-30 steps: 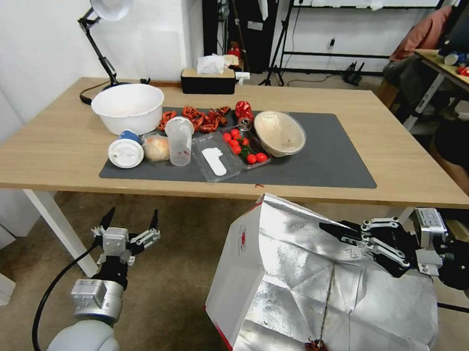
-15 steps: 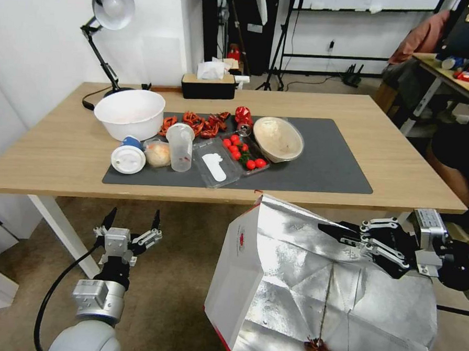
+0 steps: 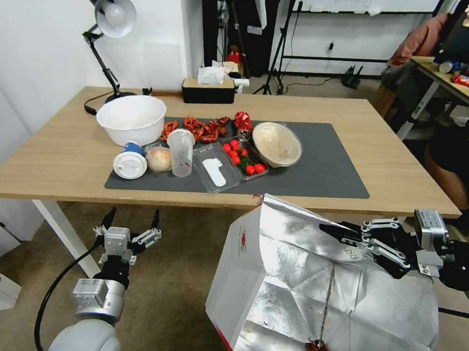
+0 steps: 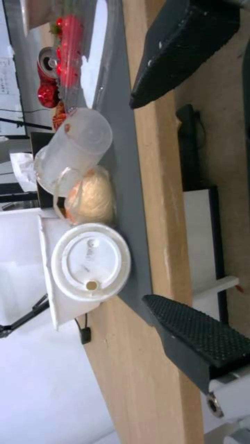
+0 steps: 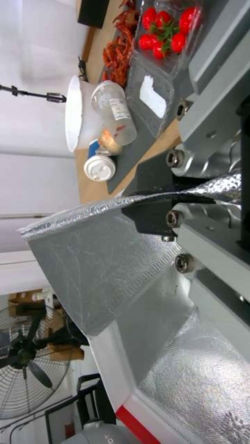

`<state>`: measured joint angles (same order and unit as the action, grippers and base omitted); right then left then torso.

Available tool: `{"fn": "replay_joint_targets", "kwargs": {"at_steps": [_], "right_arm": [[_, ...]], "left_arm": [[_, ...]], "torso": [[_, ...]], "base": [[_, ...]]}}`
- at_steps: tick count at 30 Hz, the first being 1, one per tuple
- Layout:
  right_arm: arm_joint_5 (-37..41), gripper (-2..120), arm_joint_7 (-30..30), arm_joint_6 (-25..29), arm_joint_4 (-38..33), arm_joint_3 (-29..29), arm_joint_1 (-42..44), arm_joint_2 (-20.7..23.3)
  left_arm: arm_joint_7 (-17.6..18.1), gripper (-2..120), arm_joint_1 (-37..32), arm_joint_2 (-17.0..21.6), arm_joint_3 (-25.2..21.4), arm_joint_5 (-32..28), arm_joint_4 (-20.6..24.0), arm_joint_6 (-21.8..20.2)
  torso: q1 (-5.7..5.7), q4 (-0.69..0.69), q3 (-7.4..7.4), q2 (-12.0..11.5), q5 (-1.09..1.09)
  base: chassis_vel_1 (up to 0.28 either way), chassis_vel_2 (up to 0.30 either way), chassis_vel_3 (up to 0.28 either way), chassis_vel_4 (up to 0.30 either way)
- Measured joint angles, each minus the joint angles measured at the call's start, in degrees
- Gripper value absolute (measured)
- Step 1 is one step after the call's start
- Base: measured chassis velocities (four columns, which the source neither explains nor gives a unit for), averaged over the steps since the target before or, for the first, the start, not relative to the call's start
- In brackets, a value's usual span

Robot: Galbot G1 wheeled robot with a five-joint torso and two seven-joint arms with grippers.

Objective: Pick up the food delivery bag from the floor and place it on the table.

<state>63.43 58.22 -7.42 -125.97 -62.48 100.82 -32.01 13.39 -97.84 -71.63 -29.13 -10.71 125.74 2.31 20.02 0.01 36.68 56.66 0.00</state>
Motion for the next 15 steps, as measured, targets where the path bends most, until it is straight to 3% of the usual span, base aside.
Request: {"fn": "replay_joint_targets", "kwargs": {"at_steps": [8,15], "right_arm": [[-0.4,0,0.0,0.0,-0.1,0.1,0.0,-0.2],[-0.5,0,0.3,0.1,-0.2,0.1,0.0,-0.2]], "left_arm": [[0.1,100,0.0,-0.2,0.3,0.0,-0.1,0.2],[-1.8,100,-0.1,-0.1,0.5,-0.8,-0.6,2.7]], "torso": [[0.89,0.0,1.16,2.1,0.0],[1.84,0.0,2.29,4.2,-0.01]], "base": [[0.0,0.0,0.0,0.0],[0.0,0.0,0.0,0.0]]}}
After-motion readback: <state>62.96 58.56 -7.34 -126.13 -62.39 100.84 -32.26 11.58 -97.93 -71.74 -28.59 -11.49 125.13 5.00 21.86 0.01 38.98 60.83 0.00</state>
